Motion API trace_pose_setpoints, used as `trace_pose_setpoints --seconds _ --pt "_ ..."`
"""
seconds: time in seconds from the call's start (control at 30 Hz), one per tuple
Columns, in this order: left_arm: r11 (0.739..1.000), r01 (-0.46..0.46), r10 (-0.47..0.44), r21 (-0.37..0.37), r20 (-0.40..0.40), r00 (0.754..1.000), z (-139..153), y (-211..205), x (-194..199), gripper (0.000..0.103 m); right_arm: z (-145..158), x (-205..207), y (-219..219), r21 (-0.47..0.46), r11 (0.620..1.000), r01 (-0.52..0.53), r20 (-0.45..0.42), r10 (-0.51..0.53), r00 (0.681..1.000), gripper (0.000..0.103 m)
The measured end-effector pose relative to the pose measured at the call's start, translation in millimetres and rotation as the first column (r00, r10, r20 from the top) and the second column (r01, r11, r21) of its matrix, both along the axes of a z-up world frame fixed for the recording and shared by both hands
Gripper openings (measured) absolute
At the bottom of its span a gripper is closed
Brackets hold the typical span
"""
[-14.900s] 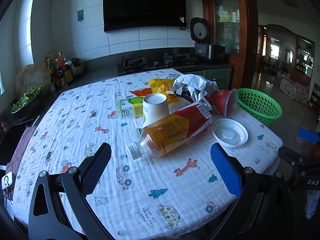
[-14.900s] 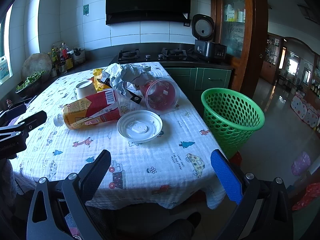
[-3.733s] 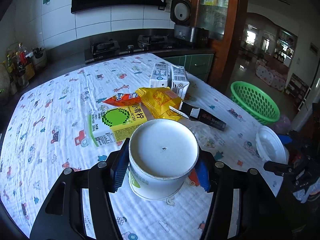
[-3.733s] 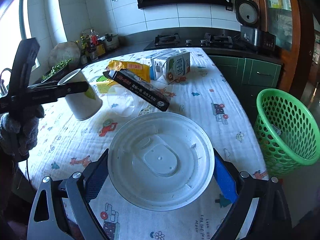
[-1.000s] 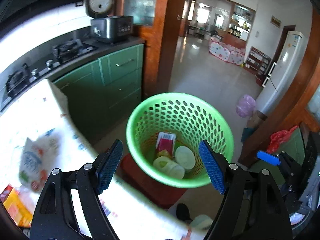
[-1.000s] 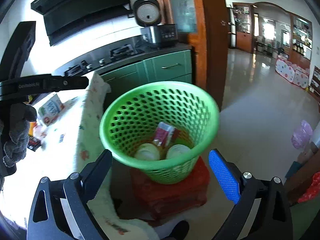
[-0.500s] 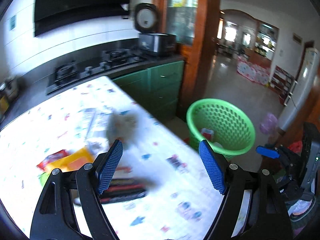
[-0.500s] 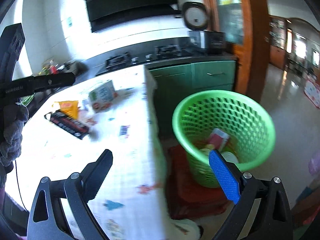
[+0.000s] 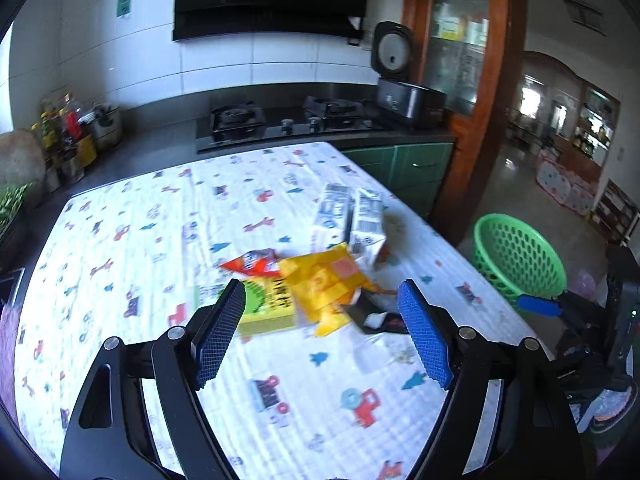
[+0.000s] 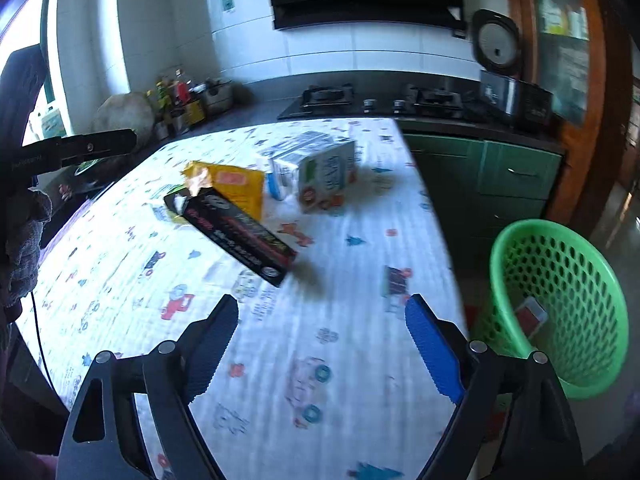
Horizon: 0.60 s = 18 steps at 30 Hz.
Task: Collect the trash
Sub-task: 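Return both tools to the table and reach the right tool to the black tube box, then grasp the black tube box with the right tool while the left tool reaches the clear plastic cup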
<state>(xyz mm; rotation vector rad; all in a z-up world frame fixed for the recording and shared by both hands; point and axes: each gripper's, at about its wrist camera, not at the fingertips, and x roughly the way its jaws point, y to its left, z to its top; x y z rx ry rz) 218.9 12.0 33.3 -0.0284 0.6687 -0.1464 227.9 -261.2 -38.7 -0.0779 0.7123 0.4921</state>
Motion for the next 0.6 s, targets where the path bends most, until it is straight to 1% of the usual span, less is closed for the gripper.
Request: trace_pose_setpoints --seconds 0.1,0.13,0.27,0.4,0.6 --pt "1.000 -0.030 0.030 -0.005 -0.009 1.000 -4.7 18.2 -2.8 0.078 -3.8 7.6 24.7 -0.030 0.998 -0.050 -0.002 0.050 0.999 0.077" --pt "0.999 -0.035 0.034 -0.010 -0.013 0.999 -5.9 23.2 -2.7 0.078 -4.8 10.1 31.8 -0.042 0.997 -0.061 0.000 0.061 0.998 0.075" --pt "0.999 -0.030 0.029 -0.019 -0.038 0.999 -17.7 35.4 -6.5 0.078 -10.4 20.9 56.5 -0.102 0.990 -0.095 0.005 0.096 0.995 0.071" --pt "0.999 -0.020 0.018 -0.031 -0.063 0.998 -31.8 38.3 -10.3 0.078 -21.6 32.8 71.2 -0.176 0.978 -0.111 0.001 0.113 0.994 0.064" --pt "0.999 0.013 -0.017 -0.043 -0.102 0.995 -51.9 35.1 -11.9 0.077 -31.7 50.3 85.0 -0.249 0.959 -0.138 0.002 0.143 0.990 0.061"
